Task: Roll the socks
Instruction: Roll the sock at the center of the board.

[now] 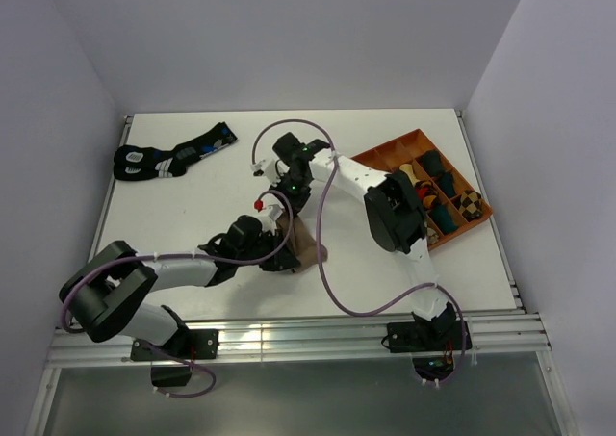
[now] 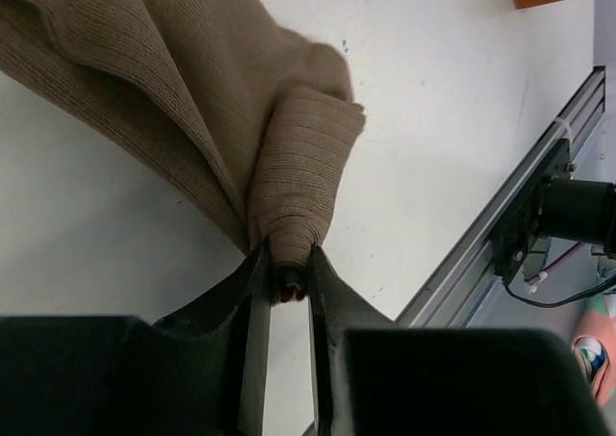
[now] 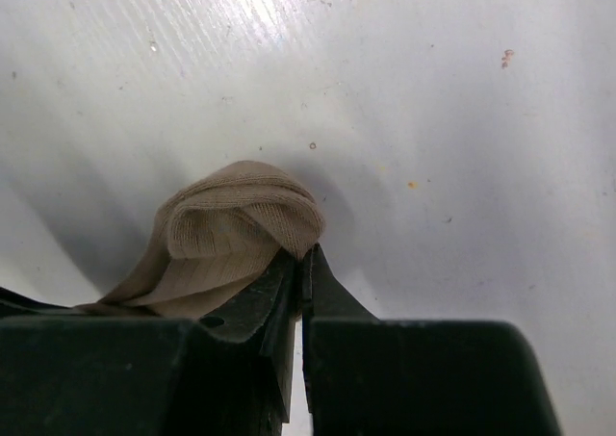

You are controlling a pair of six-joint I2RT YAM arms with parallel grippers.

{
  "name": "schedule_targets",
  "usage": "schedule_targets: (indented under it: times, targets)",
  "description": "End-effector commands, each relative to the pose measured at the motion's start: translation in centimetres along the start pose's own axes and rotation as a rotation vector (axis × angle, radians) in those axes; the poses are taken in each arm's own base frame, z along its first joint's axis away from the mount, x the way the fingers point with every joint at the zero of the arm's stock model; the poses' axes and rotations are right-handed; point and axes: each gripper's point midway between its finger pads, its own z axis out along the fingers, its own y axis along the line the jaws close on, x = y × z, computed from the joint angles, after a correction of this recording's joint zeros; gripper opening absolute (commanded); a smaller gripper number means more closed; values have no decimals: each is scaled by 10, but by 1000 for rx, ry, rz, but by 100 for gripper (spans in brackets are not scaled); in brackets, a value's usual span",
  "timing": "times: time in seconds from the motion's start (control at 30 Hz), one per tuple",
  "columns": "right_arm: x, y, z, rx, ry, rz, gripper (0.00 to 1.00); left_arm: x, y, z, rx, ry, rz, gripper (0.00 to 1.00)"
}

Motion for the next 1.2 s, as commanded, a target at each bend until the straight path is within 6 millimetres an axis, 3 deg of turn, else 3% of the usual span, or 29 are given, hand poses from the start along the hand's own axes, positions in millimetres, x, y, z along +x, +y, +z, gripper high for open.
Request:
schedule_targets:
  times: [0.0,0.27,0.37,0.4,0.5,0.57,0.77,0.87,0.97,1.17]
  targets:
    - [-21,-16,7,59,-49,-30,6,22,-6,2,53,109,-4,0]
    - [-15,-21,13,84,-34,-14,8,43,15,3,45,169,-119,0]
    - [-14,-18,9,81,-44,-21,23,43,19,4,45,183,-154,0]
    - [-11,-16,6,83,-44,-23,37,44,22,4,35,190,-157,0]
    - [-14,-13,-8,94,-72,-38,57,43,22,4,35,202,-164,0]
    - [-17,-12,-17,100,-104,-43,61,43,24,3,33,214,-173,0]
    - [-18,-7,-62,115,-192,-68,62,42,30,-1,38,238,-213,0]
    - [-7,-4,-82,93,-228,-92,61,38,33,-4,52,249,-229,0]
    - [23,-1,-96,86,-231,-135,56,33,32,-5,60,275,-229,0]
    - [71,26,-91,4,-185,-272,56,25,27,-3,72,323,-243,0]
